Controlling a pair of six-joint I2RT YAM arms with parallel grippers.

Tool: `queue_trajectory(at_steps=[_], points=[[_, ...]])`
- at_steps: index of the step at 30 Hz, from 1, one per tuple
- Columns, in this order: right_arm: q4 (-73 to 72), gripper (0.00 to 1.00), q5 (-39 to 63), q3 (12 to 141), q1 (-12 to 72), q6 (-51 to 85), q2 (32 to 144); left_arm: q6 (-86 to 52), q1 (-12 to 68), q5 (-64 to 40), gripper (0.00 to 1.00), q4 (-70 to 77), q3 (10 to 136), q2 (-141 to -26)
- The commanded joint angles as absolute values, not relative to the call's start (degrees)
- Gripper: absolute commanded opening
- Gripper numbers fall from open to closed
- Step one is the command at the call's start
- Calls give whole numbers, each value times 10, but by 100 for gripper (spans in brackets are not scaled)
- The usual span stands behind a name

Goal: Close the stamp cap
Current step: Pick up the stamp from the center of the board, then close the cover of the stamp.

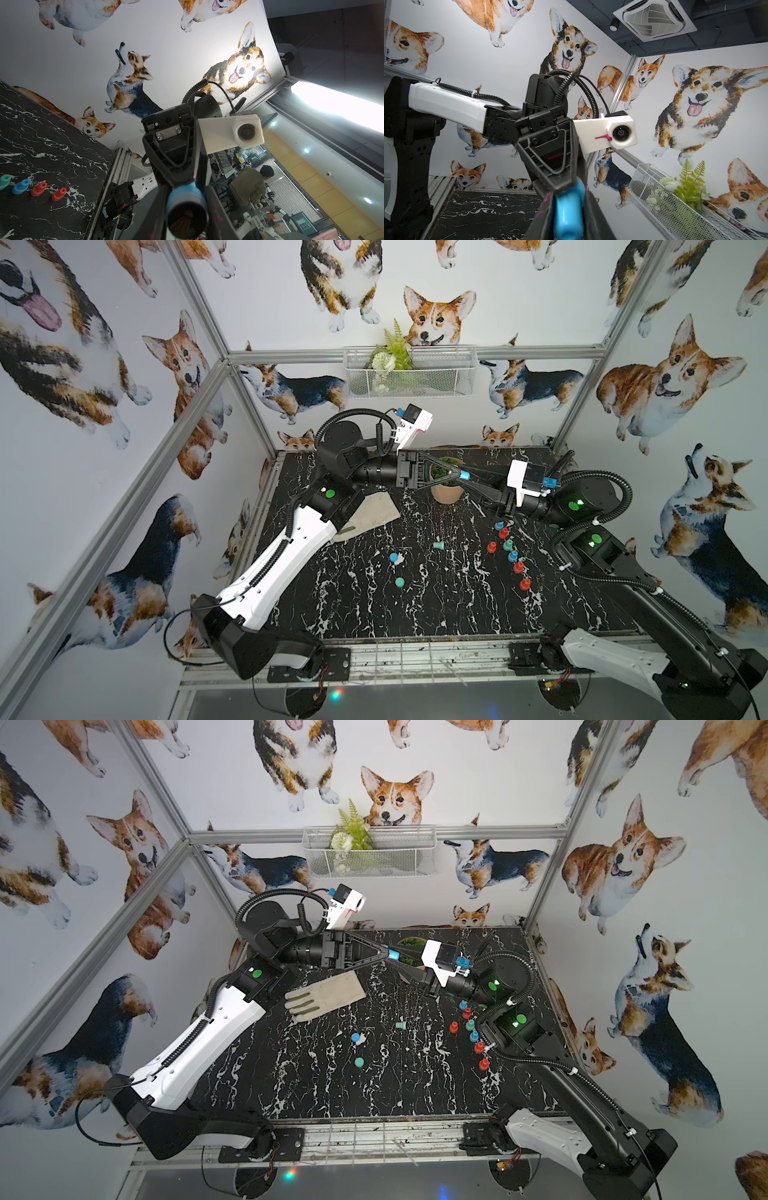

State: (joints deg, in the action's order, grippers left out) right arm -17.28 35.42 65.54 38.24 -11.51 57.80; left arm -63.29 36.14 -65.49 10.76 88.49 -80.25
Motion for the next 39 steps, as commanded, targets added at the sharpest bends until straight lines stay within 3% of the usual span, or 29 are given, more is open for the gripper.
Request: queue_trajectory(at_steps=[1,5,13,18,22,30,39], points=[[-203,28,355,660,384,-106,583,-651,365,-671,12,136,884,-800],[-209,25,359,661,385,-100,587,-652,366,-670,12,139,881,-801],[-204,8,353,659,388,-94,586,-640,365,-660,14,126,880,-802],[-182,6,326,647,389,-86,575,-591,355,-636,39,62,893,-799],[-153,6,308,639,390,-73,566,-582,341,-628,49,51,893,-797],[-62,5,251,625,410,-48,555,-490,276,-573,52,-74,885,-781],[75,4,122,632,496,-10,602,-293,189,-395,53,-335,884,-778]])
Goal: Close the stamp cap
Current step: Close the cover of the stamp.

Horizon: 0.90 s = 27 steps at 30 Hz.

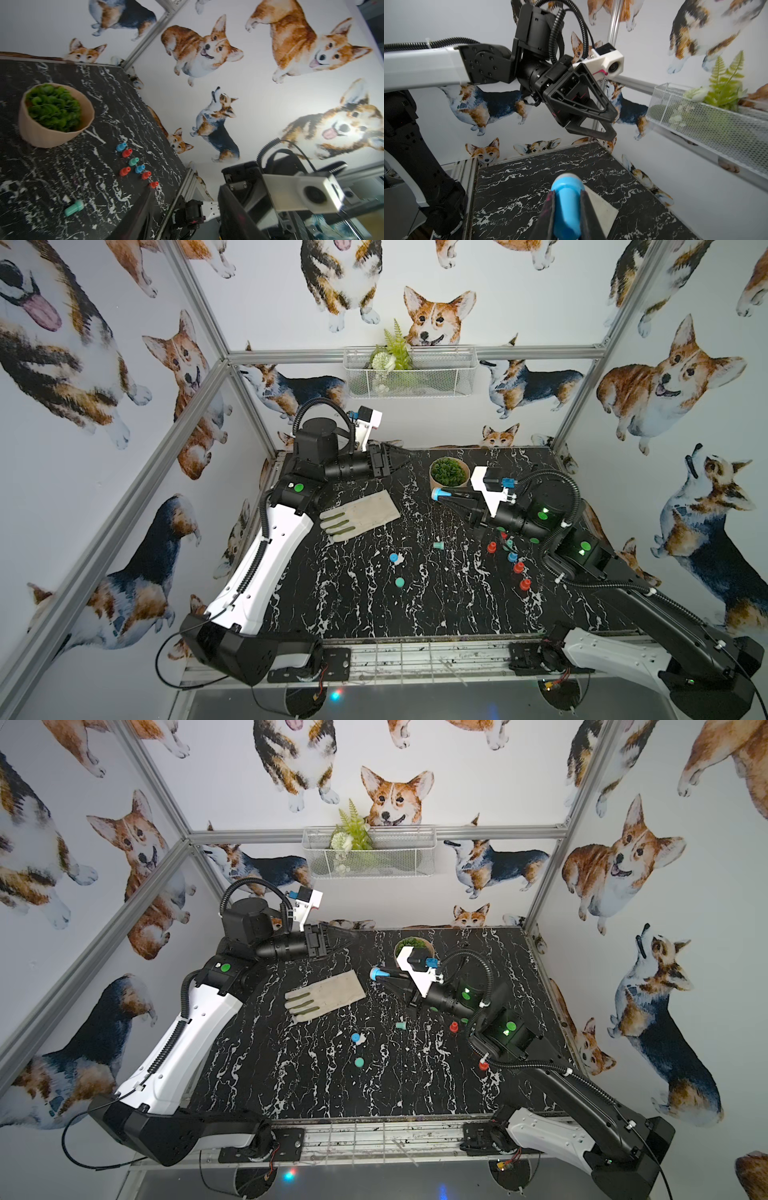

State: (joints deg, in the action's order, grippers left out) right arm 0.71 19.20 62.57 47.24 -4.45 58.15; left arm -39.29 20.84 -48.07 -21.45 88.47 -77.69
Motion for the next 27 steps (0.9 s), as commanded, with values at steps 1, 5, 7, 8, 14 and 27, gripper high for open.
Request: queue_trajectory(at_steps=[1,5,7,8,14,27], points=[[90,3,110,635,505,3,613,-280,178,-375,53,-349,878,-778],[132,1,83,641,526,69,664,-241,142,-321,53,-369,849,-775],[149,1,75,643,533,100,688,-225,126,-299,53,-371,834,-775],[157,1,72,644,536,117,701,-215,117,-284,53,-370,823,-775],[238,1,69,692,540,202,802,-184,73,-244,53,-342,765,-782],[432,0,132,927,512,252,1078,-150,18,-171,53,-260,656,-799]])
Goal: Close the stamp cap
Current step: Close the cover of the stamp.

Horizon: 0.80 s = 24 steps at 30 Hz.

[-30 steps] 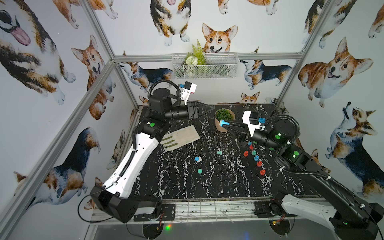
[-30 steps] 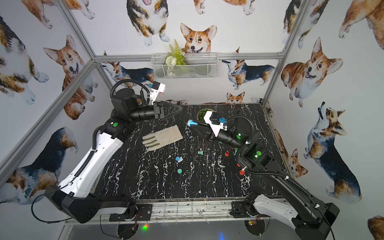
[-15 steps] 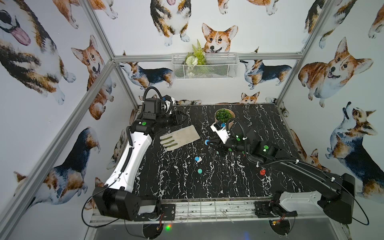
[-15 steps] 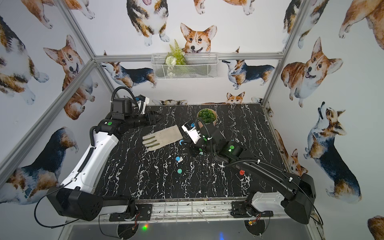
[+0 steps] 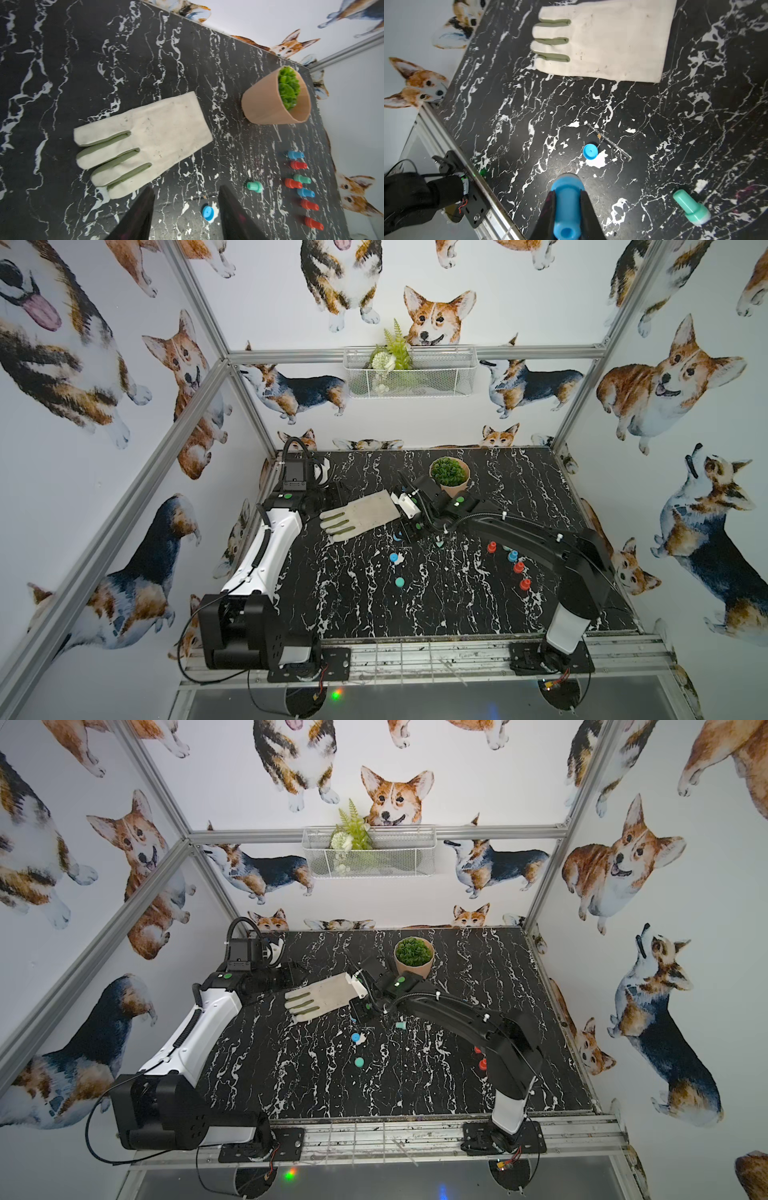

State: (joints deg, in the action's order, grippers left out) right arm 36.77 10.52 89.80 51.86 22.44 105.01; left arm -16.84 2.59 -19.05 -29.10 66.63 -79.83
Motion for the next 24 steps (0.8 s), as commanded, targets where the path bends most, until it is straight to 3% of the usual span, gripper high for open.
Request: queue_trajectory(at_steps=[1,12,24], points=[[436,0,134,940,509,255,1092,-150,15,-167,53,-256,650,-799],[494,0,157,1037,501,266,1219,-168,-2,-161,53,-239,630,-795],[501,0,168,1063,509,263,1275,-171,-2,-170,53,-240,630,-796]])
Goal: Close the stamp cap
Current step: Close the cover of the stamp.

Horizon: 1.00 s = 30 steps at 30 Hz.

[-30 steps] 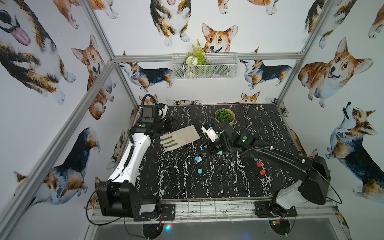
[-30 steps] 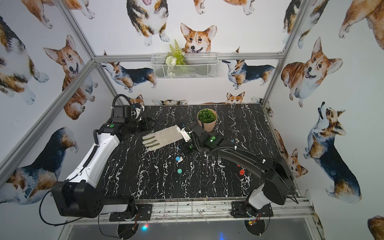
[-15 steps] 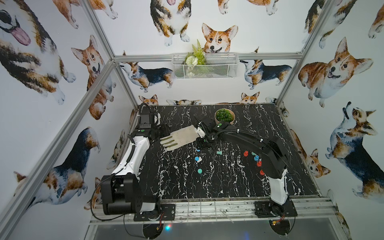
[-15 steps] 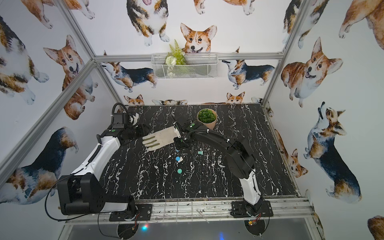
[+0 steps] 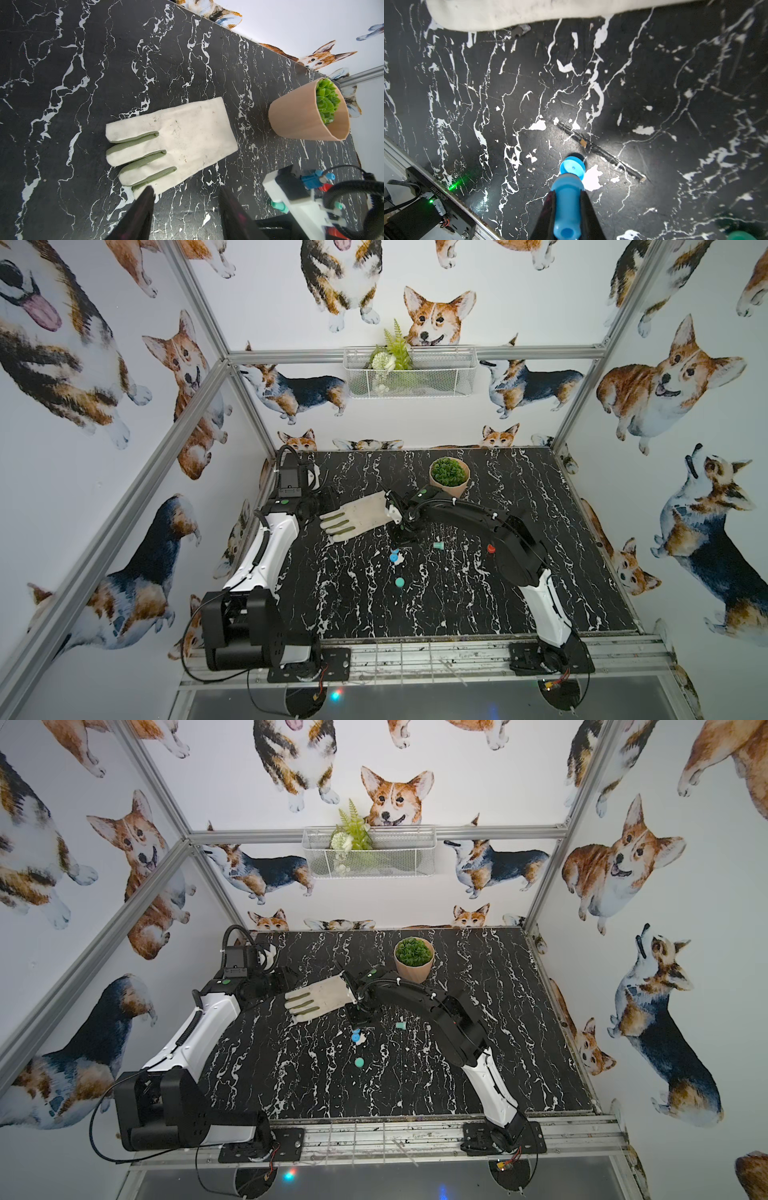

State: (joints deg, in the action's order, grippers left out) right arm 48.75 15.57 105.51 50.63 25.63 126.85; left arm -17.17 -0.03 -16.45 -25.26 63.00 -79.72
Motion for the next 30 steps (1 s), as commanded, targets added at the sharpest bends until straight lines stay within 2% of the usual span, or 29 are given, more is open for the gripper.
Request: queue_trajectory(at_steps=[1,23,30], points=[[503,0,169,1065,510,262,1277,-171,-2,-170,53,-241,630,-796],[514,0,159,1067,512,247,1309,-170,-2,-172,53,-243,632,-800],[564,0,79,1087,528,217,1321,-170,-2,-173,53,-243,633,-801]])
